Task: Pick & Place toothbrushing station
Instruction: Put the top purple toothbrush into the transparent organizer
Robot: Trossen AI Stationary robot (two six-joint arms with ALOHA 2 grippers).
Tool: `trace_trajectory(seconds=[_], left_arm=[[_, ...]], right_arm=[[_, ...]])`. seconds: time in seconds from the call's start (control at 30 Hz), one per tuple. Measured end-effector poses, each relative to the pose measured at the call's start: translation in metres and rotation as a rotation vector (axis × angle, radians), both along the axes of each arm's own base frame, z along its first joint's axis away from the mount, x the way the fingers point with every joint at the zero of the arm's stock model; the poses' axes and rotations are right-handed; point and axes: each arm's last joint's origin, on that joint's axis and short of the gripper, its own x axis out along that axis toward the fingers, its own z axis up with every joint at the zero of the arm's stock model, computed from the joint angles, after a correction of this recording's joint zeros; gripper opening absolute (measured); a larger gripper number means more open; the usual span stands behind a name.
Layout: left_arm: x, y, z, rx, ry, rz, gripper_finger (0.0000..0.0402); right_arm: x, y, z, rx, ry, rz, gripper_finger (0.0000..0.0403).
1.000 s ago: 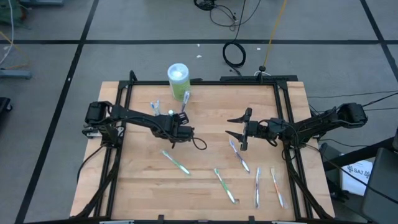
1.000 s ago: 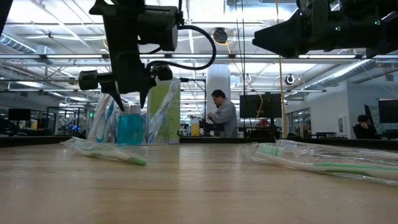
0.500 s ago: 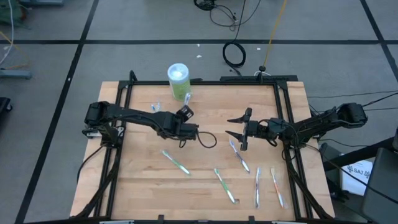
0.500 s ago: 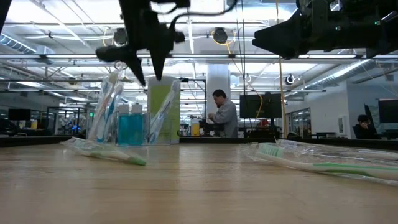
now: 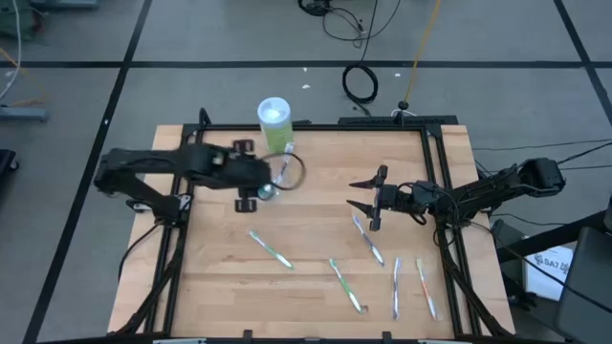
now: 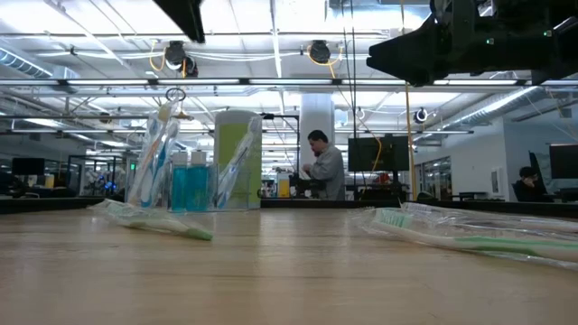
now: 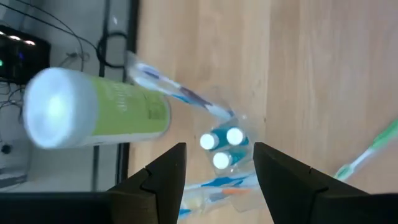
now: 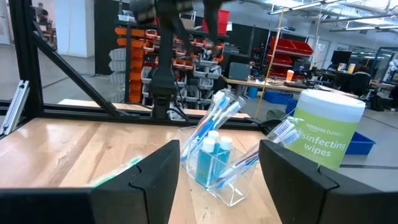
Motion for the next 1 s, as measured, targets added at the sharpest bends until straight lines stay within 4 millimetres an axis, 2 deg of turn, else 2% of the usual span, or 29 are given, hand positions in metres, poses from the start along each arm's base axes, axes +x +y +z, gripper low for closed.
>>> trace_trajectory(seconds=[0.13, 0.27, 0.37, 0.5, 0.6, 0.7, 0.83, 1.0], left_arm=[[-0.027, -0.001, 0.023, -0.051, -0.152, 0.043, 0.0191], [-0.045, -0.003, 0.019, -0.056, -0.324, 0.054, 0.0191], [-0.053, -0.003, 0.001, -0.095, -0.473, 0.077, 0.0191], [-0.054, -0.003, -0.045, -0.173, -0.577, 0.156, 0.0191], [-0.055, -0.003, -0.073, -0.213, -0.644, 0.186, 0.0191], [-0.053, -0.003, -0.093, -0.224, -0.705, 0.188, 0.0191], [-0.051, 0.0, -0.1, -0.186, -0.757, 0.19, 0.0191], [-0.05, 0.005, -0.099, -0.166, -0.766, 0.204, 0.0191]], right_arm=[[0.0, -0.001, 0.0, 0.019, -0.001, -0.051, 0.0212], [-0.001, -0.004, -0.003, 0.032, 0.022, -0.125, 0.0212], [-0.001, -0.005, -0.009, 0.023, 0.095, -0.13, 0.0212], [-0.003, -0.008, -0.015, 0.074, 0.158, -0.148, 0.0212], [-0.005, -0.013, -0.014, 0.124, 0.157, -0.168, 0.0212], [-0.009, -0.015, -0.008, 0.208, 0.111, -0.158, 0.0212], [-0.012, -0.012, 0.0, 0.323, 0.103, -0.115, 0.0212], [-0.001, -0.001, 0.018, 0.302, 0.249, -0.133, 0.0212]])
